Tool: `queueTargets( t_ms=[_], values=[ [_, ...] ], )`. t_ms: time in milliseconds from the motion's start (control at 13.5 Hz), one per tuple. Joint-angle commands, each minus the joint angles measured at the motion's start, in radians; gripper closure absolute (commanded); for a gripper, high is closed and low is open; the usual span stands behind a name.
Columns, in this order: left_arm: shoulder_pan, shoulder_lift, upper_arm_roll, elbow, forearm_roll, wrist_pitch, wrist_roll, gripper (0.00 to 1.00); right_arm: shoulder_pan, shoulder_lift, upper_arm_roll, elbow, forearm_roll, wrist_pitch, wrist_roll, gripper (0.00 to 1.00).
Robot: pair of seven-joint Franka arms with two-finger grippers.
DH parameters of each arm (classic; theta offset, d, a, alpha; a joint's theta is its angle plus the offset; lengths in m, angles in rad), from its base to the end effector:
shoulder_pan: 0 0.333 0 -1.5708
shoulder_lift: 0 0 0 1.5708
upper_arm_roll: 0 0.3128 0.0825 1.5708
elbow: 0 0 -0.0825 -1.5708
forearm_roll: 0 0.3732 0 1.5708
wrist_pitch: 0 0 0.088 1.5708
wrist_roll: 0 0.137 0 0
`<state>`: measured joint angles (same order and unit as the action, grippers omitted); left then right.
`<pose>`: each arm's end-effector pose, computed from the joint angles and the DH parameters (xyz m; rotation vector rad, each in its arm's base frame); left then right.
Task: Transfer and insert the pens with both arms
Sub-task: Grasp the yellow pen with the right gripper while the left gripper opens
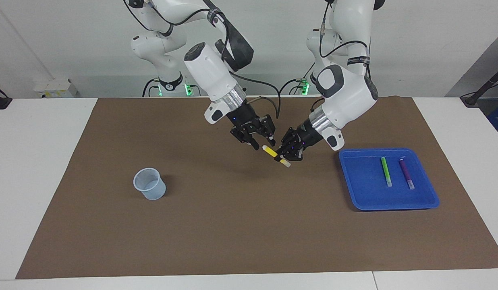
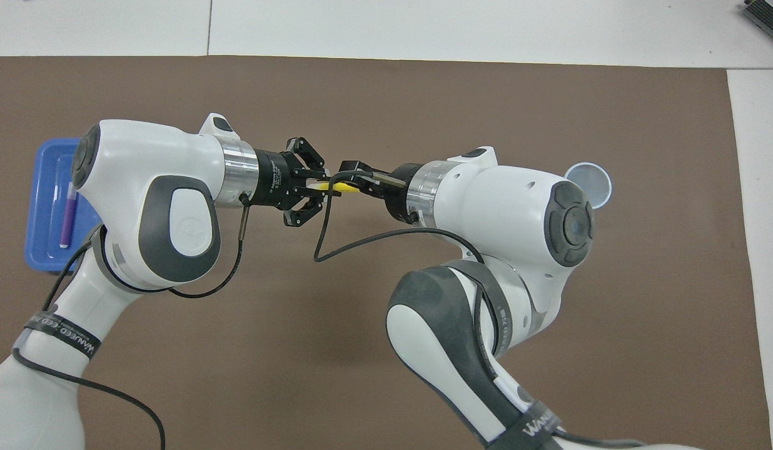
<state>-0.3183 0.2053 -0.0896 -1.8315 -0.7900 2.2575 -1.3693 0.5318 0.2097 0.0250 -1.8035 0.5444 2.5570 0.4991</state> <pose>0.5723 -0.2829 0.4284 1.9049 1.6304 -0.5174 0.5643 0.3514 0.4652 -2.4644 0.3973 -0.3163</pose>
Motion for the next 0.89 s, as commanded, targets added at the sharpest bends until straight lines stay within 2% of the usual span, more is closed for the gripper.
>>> queueTargets(
  t_ms=[0,444,592,666,814],
  values=[
    [-0.01,-0.01,0.007,0.004,-0.017,-0.004,-0.02,1.0,-0.004,0.01,0.003,-0.01,0.002,0.041,-0.027,0.39],
    [-0.01,-0.01,0.007,0.003,-0.017,-0.006,-0.025,1.0,-0.003,0.016,0.003,-0.004,0.002,0.054,-0.028,0.67],
    [-0.01,-0.012,0.007,0.003,-0.017,-0.006,-0.025,1.0,-0.001,0.02,0.003,0.0,0.002,0.054,-0.028,0.84],
    [-0.01,-0.012,0.007,0.003,-0.017,-0.006,-0.025,1.0,-0.001,0.019,0.003,0.0,0.003,0.055,-0.027,0.98],
    [-0.01,-0.014,0.007,0.001,-0.017,-0.009,-0.027,1.0,-0.001,0.02,0.003,0.0,0.002,0.054,-0.027,1.0]
  ],
)
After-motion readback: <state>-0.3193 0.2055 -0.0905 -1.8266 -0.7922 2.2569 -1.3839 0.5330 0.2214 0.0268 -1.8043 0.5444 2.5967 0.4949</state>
